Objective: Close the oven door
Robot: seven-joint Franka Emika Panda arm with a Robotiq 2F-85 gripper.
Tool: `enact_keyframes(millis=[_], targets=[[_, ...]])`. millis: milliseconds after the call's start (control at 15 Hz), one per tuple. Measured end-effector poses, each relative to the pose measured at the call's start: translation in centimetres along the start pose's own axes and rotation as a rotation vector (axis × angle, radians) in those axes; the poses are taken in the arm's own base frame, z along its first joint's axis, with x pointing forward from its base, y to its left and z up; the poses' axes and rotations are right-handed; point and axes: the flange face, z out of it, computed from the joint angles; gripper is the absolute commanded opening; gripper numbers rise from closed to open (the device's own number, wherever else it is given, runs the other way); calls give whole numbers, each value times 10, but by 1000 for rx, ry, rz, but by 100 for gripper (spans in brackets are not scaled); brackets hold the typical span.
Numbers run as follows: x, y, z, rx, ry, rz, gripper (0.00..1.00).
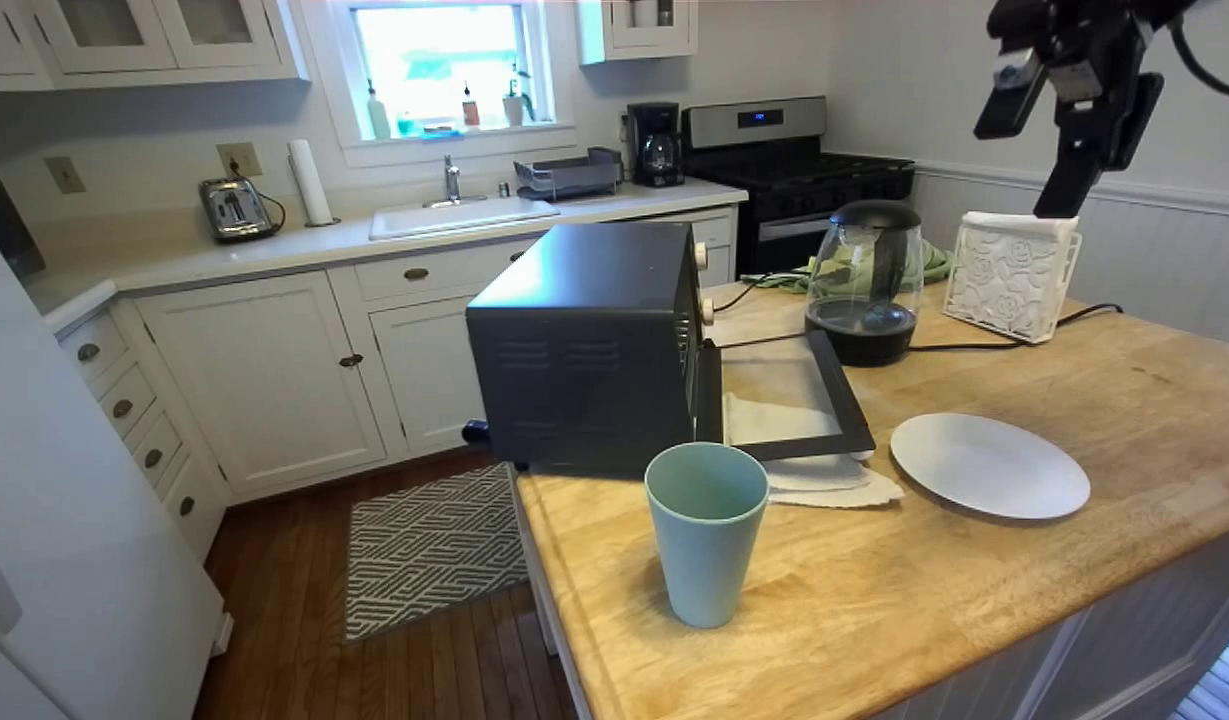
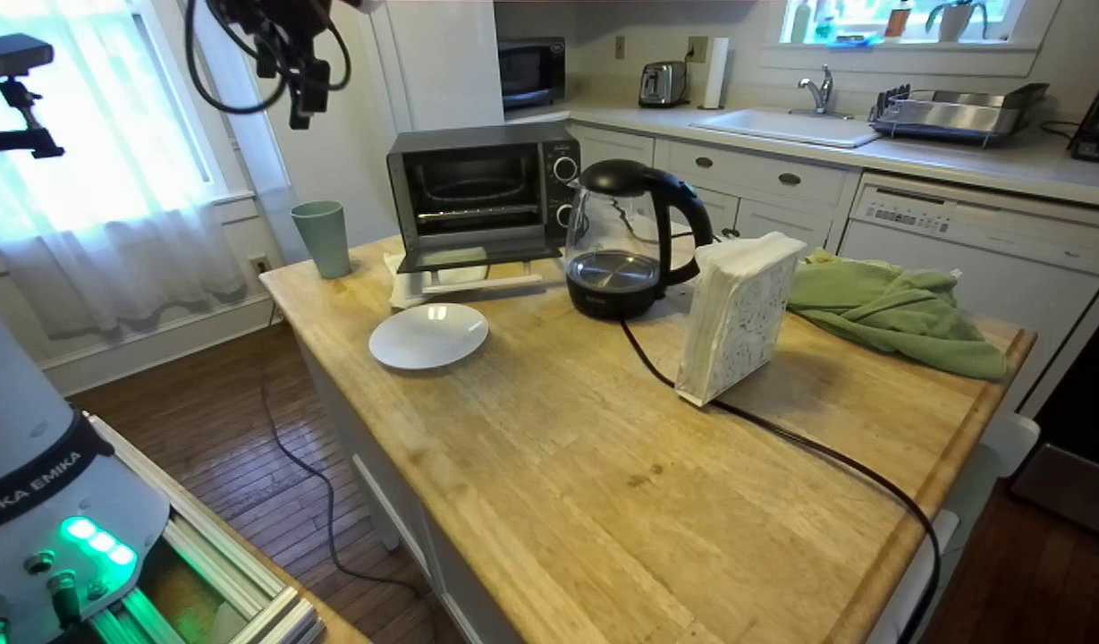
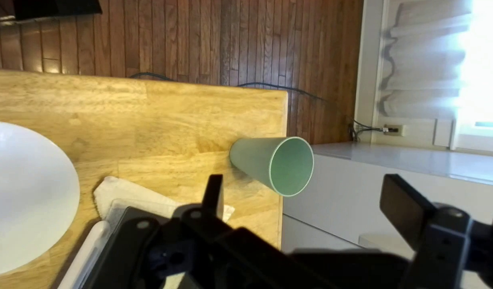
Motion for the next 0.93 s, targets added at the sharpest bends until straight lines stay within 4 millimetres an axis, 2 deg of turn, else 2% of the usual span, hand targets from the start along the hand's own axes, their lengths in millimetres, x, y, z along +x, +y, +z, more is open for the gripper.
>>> enact_keyframes(millis=[267, 533, 733, 933], targets=[[18, 78, -3, 19, 100, -30, 100], [34, 137, -10, -68, 264, -84, 100], [40, 163, -6, -127, 324, -80, 100], [42, 168, 0, -135, 317, -69, 100]])
